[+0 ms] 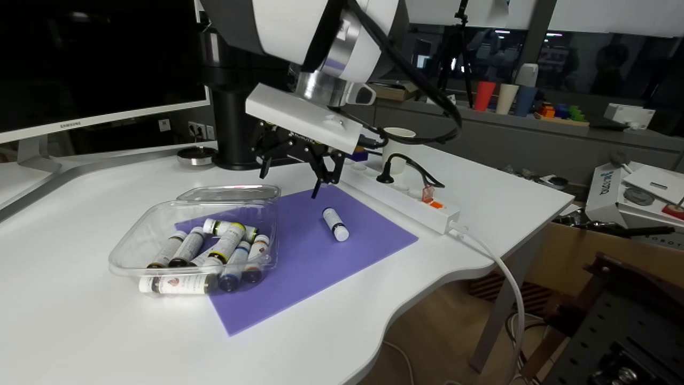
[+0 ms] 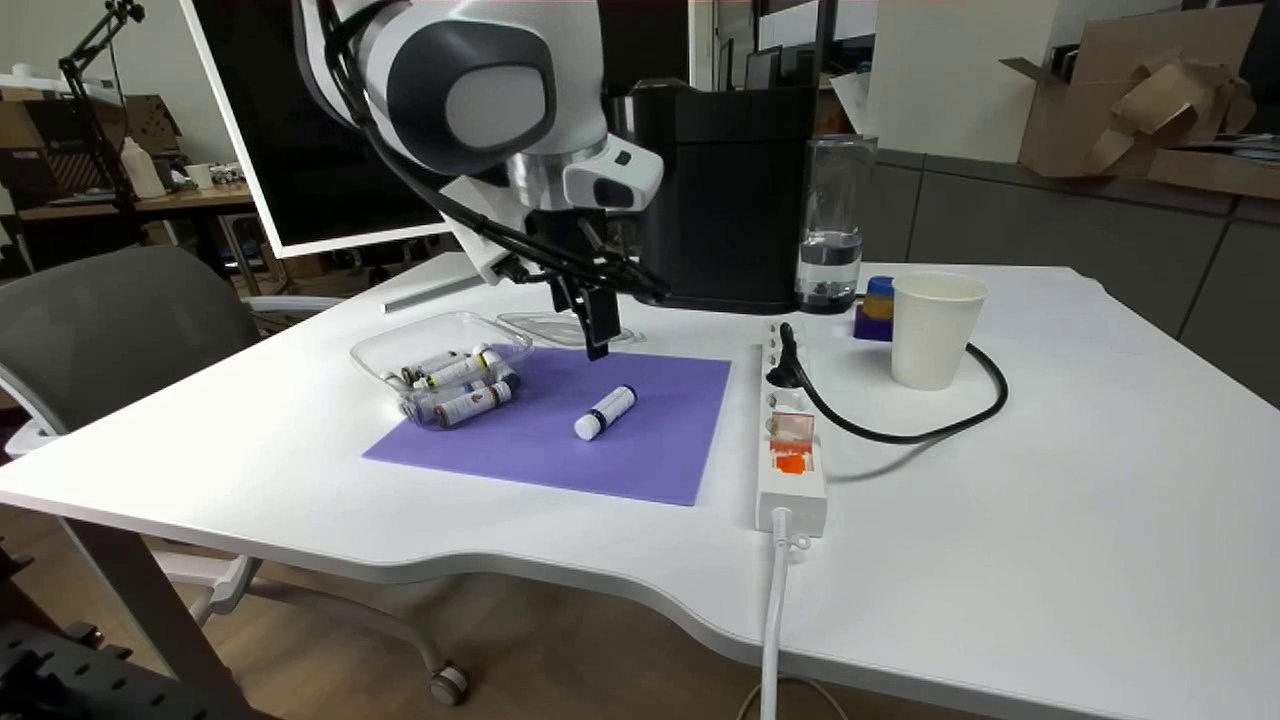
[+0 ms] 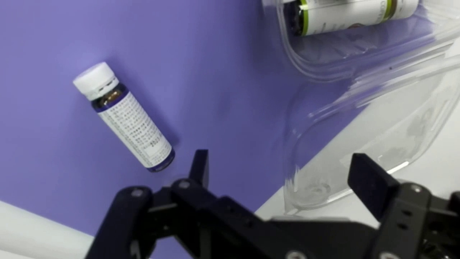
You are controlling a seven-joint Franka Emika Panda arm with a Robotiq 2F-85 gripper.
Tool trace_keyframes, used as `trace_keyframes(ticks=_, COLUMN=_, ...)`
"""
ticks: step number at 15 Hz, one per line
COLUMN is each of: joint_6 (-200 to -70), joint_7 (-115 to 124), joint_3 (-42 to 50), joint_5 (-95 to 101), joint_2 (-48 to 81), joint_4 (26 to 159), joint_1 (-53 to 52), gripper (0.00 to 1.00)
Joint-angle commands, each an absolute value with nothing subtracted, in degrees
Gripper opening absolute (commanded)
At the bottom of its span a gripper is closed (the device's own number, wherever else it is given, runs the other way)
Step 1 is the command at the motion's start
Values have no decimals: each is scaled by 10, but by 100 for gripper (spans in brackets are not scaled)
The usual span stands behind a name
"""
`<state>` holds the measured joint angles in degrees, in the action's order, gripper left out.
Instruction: Close the lid on the clear bowl
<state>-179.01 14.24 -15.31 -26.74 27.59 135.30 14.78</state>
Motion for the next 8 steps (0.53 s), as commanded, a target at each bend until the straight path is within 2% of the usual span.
trace_keyframes(ticks=1, joint_6=-1788, joint_7=142, joint_3=-172, joint_5=-281, joint_2=288, joint_4=1350, joint_1=168, gripper=100)
trace_keyframes(ticks=8, joint_6=-1795, joint_7=114, joint_3=-253, joint_5=-275, joint_2=336, joint_4=1334, joint_1=246, gripper=100)
